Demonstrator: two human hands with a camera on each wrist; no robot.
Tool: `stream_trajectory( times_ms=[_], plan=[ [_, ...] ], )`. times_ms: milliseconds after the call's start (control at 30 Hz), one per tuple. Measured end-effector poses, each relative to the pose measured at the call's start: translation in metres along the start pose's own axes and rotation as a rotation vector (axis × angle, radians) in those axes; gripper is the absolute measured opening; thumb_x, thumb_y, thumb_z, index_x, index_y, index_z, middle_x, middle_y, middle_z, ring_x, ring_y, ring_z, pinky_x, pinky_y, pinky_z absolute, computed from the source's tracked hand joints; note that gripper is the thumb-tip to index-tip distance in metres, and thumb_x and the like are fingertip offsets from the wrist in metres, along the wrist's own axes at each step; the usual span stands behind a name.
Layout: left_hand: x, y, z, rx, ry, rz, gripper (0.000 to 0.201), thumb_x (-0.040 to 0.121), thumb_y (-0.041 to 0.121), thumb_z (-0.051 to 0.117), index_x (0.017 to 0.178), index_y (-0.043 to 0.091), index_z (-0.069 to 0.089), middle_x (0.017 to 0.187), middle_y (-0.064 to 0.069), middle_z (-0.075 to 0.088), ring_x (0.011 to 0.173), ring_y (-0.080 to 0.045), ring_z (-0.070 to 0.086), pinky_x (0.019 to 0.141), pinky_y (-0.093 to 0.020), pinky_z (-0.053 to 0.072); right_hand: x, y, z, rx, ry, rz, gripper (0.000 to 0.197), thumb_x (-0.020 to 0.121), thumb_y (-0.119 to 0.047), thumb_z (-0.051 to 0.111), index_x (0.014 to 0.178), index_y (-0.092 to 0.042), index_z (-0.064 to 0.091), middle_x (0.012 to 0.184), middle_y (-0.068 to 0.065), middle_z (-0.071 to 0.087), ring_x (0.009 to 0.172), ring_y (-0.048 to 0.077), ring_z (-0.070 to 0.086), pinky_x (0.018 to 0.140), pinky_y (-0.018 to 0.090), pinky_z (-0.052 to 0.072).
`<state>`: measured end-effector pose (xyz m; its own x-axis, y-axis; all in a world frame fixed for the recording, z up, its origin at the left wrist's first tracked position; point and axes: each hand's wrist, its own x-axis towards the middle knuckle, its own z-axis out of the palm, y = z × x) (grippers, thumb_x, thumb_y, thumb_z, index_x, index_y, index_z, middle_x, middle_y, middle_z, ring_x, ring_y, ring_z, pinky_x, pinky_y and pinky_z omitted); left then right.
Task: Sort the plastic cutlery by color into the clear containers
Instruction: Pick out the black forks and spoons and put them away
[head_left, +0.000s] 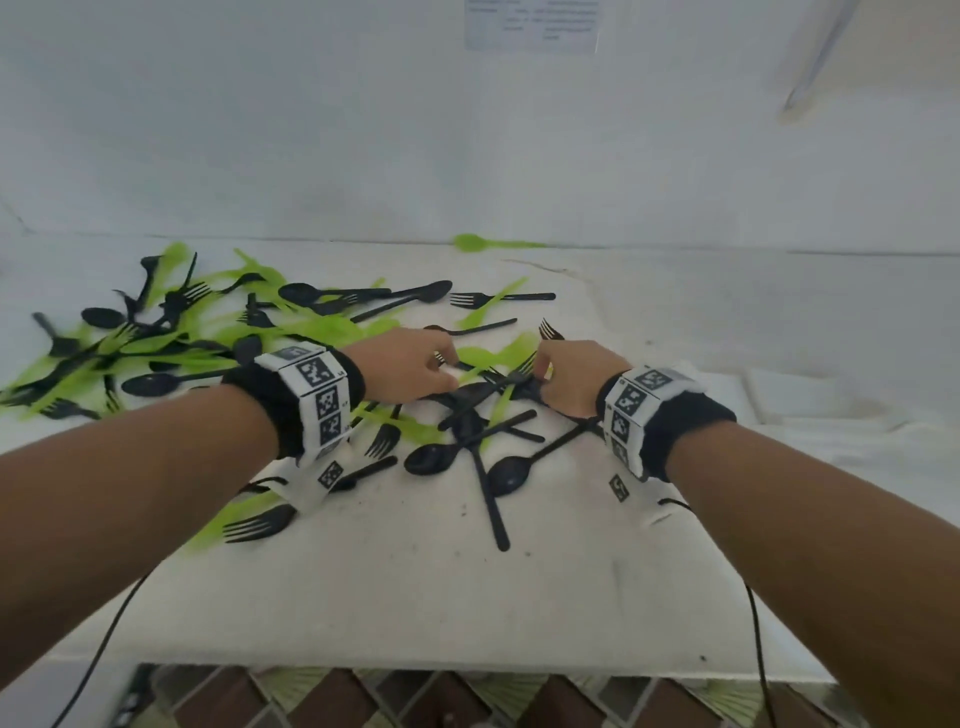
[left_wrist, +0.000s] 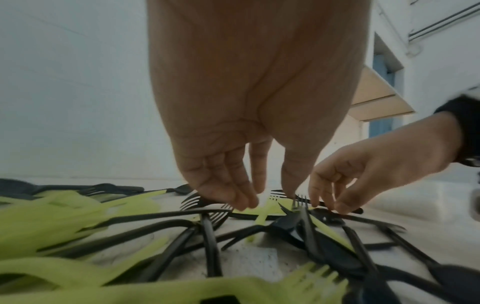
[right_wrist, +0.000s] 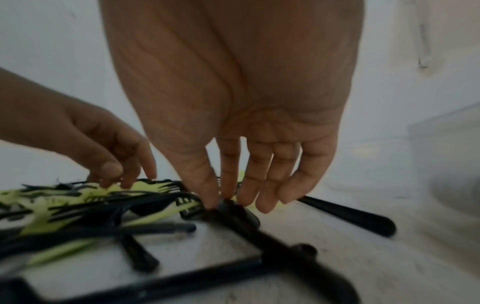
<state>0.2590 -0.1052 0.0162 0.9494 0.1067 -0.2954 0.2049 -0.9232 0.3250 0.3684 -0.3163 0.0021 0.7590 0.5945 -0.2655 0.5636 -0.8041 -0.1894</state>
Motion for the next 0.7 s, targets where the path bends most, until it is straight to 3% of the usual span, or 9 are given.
stream_trajectory(
  times_ms=[100,200,267,367,467,567,633,700],
  plan=[
    [-0.011,0.009,0.003,0.050,-0.020,0.195,0.022,0.098,0.026,0.056,0.119,0.028,0.063,0.098,0.012,0.063,0.086,-0.004,0.057,0.074,-0.025,0.045,0.001,0.001,0.009,-0.039,-0.011,-0.004,0.034,0.093,-0.029,0.062,0.126,-0.024,0.057,0.120,0.008,0.061,0.106,0.030,0.061,0.081,0.033,0.047],
    [-0.027,0.017,0.012,0.218,-0.087,0.299,0.019,0.097,0.045,0.059,0.108,0.030,0.063,0.088,0.013,0.061,0.085,-0.010,0.058,0.073,-0.031,0.048,0.002,0.003,0.012,-0.001,0.029,-0.001,0.031,0.095,-0.027,0.060,0.126,-0.025,0.058,0.121,0.007,0.063,0.108,0.028,0.060,0.079,0.030,0.041],
    [-0.036,0.018,0.019,0.402,-0.108,0.291,0.035,0.096,0.060,0.054,0.110,0.028,0.058,0.094,0.011,0.057,0.087,-0.015,0.057,0.067,-0.032,0.043,0.003,0.004,0.010,0.028,0.078,-0.014,0.027,0.097,-0.032,0.060,0.123,-0.026,0.062,0.121,0.005,0.063,0.107,0.025,0.059,0.082,0.030,0.041],
    [-0.039,0.010,0.030,0.545,-0.102,0.286,0.041,0.096,0.062,0.051,0.116,0.026,0.050,0.105,0.005,0.055,0.089,-0.021,0.056,0.072,-0.036,0.048,0.004,0.007,0.008,0.066,0.086,-0.005,0.028,0.094,-0.045,0.064,0.116,-0.028,0.064,0.117,0.002,0.062,0.099,0.020,0.054,0.083,0.031,0.043],
    [-0.036,0.004,0.034,0.549,-0.103,0.287,0.029,0.101,0.052,0.050,0.110,0.025,0.051,0.106,0.002,0.051,0.086,-0.020,0.051,0.080,-0.041,0.052,0.003,0.006,0.012,0.059,0.023,0.030,0.040,0.096,-0.058,0.056,0.119,-0.025,0.062,0.113,0.000,0.061,0.102,0.021,0.054,0.084,0.033,0.043],
    [-0.036,0.002,0.031,0.526,-0.065,0.308,0.017,0.103,0.040,0.049,0.105,0.024,0.051,0.105,0.001,0.046,0.092,-0.021,0.049,0.081,-0.038,0.047,0.005,0.006,0.013,0.061,0.035,0.048,0.042,0.103,-0.049,0.043,0.121,-0.018,0.065,0.121,0.007,0.065,0.113,0.027,0.058,0.090,0.034,0.042],
    [-0.038,0.001,0.028,0.472,0.010,0.333,0.012,0.104,0.035,0.047,0.104,0.024,0.050,0.105,0.001,0.045,0.091,-0.020,0.050,0.077,-0.035,0.045,0.007,0.006,0.013,0.048,0.038,0.039,0.036,0.102,-0.044,0.050,0.120,-0.017,0.065,0.121,0.007,0.066,0.112,0.028,0.060,0.093,0.035,0.046],
    [-0.043,0.001,0.020,0.333,0.066,0.321,0.011,0.104,0.033,0.046,0.097,0.024,0.046,0.099,0.002,0.048,0.080,-0.018,0.054,0.071,-0.034,0.048,0.010,0.006,0.015,0.052,0.031,0.040,0.029,0.099,-0.040,0.058,0.114,-0.017,0.065,0.114,0.007,0.066,0.103,0.027,0.061,0.088,0.035,0.049]
  ],
)
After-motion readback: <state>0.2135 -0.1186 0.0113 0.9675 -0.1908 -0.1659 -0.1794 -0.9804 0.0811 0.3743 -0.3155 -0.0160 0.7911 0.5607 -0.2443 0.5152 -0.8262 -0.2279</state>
